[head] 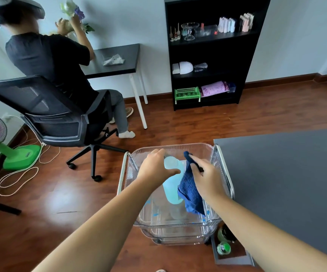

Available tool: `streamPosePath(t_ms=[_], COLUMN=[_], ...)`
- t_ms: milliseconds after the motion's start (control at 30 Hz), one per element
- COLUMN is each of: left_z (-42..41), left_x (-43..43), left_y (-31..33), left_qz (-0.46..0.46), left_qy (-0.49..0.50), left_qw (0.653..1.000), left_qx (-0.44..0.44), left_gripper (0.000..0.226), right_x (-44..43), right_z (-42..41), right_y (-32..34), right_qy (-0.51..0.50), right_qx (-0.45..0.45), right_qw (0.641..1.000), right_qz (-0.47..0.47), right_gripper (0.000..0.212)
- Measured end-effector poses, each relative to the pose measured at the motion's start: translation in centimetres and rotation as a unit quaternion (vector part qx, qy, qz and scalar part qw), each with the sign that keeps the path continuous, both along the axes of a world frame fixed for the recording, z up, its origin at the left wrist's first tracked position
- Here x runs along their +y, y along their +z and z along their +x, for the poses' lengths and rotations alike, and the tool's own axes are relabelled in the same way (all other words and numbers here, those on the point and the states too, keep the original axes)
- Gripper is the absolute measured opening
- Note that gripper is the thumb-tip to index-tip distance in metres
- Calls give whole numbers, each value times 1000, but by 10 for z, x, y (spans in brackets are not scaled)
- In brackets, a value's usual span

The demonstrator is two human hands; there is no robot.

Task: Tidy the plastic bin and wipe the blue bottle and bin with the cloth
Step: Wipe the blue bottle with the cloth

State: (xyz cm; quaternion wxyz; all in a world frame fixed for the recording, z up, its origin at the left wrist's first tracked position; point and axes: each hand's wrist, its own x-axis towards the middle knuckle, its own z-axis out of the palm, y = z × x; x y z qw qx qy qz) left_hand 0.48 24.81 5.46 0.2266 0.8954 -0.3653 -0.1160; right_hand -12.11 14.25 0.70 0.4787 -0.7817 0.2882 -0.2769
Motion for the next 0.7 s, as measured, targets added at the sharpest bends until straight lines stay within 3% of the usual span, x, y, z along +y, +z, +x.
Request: streamPosePath(t_ms=[133, 300, 433, 533, 700], left_z=[7, 12, 16, 15, 16], left_x=[1, 8, 10, 8, 11], left_y=[4, 6, 9, 11, 11], left_qz=[12, 16, 30, 41, 22], left_qy=[-29, -74, -101, -119, -124], left_qw=[999, 997, 993, 990, 990], left_qx=[16, 32, 49, 57, 67], left_gripper=[50, 58, 55, 57, 53], right_x=[12, 29, 14, -5, 17], right_z=[7, -8, 12, 21, -2], right_y=[0, -27, -22, -18, -31], right_qy=[45, 69, 149, 202, 183], right_qx=[15, 34, 14, 62, 58], right_qw=[999, 997, 984, 969, 975], right_qz=[-9, -5, 97, 125, 113], right_gripper=[28, 39, 39, 37, 50])
